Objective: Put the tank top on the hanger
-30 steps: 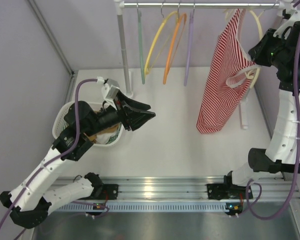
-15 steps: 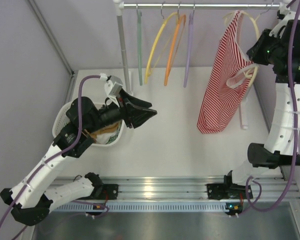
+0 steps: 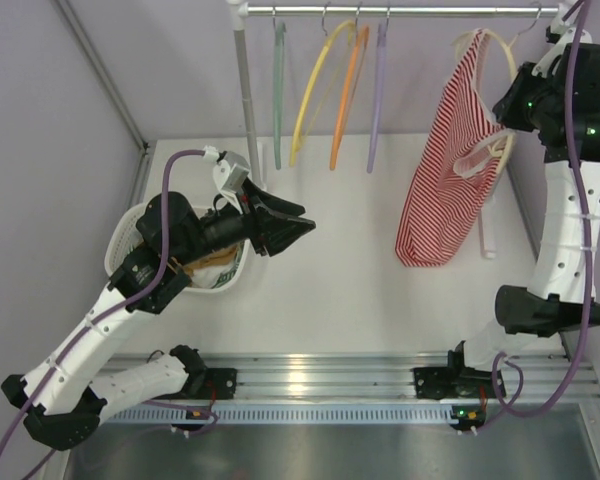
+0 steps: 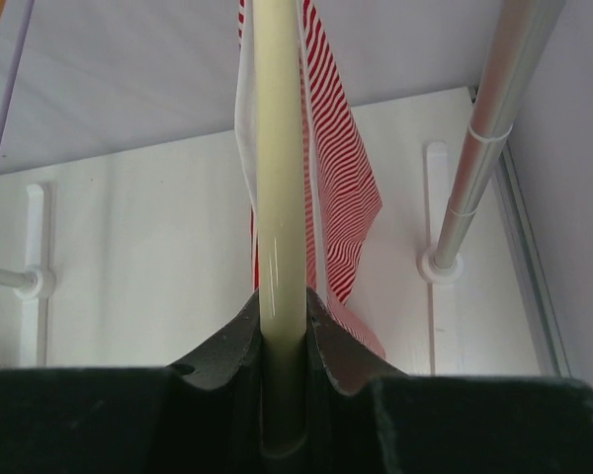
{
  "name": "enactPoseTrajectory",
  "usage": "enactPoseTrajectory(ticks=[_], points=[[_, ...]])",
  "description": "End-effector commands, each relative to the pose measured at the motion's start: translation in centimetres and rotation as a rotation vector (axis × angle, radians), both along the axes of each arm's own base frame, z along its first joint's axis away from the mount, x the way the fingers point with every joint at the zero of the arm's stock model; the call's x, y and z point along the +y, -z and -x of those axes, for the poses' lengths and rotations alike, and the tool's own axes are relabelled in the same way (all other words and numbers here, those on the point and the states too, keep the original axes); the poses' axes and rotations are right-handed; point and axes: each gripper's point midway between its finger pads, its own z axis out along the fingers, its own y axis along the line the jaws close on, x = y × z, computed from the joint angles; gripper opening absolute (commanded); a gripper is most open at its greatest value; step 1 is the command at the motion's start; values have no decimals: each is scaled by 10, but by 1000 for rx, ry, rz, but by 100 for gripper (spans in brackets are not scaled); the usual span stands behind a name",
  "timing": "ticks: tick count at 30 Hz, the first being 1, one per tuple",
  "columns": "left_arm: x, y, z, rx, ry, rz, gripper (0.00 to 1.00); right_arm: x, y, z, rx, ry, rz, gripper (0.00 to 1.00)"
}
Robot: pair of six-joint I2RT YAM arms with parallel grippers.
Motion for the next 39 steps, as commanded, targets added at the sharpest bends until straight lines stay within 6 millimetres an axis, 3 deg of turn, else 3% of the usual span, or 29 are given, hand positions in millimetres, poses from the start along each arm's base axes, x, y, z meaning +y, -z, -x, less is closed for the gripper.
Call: enactPoseTrajectory(ticks=[1, 13, 18, 25, 30, 34, 36, 37, 38, 39], points=[[3, -17, 1, -42, -9, 26, 51, -7, -27, -2, -112, 16, 25, 13], [3, -14, 0, -40, -11, 21, 51, -6, -42, 14, -158, 23, 24, 56], [3, -13, -2, -40, -16, 17, 52, -9, -44, 24, -159, 48, 26, 63], [1, -11, -4, -38, -19, 10, 52, 5, -52, 47, -190, 15, -28, 70], [2, -9, -6, -35, -32, 6, 52, 29, -65, 78, -227, -55, -47, 73], [2, -4, -10, -23, -45, -2, 52, 68, -67, 110, -252, -155, -62, 73], [3, 0, -12, -14, -56, -7, 52, 96, -53, 117, -226, -237, -79, 73], [3, 2, -12, -6, -60, -5, 52, 100, -52, 127, -233, -239, -93, 72], [3, 3, -13, 0, -69, -5, 52, 112, -31, 127, -185, -273, -102, 72], [4, 10, -16, 16, -82, -13, 52, 124, -27, 129, -194, -309, -120, 72]])
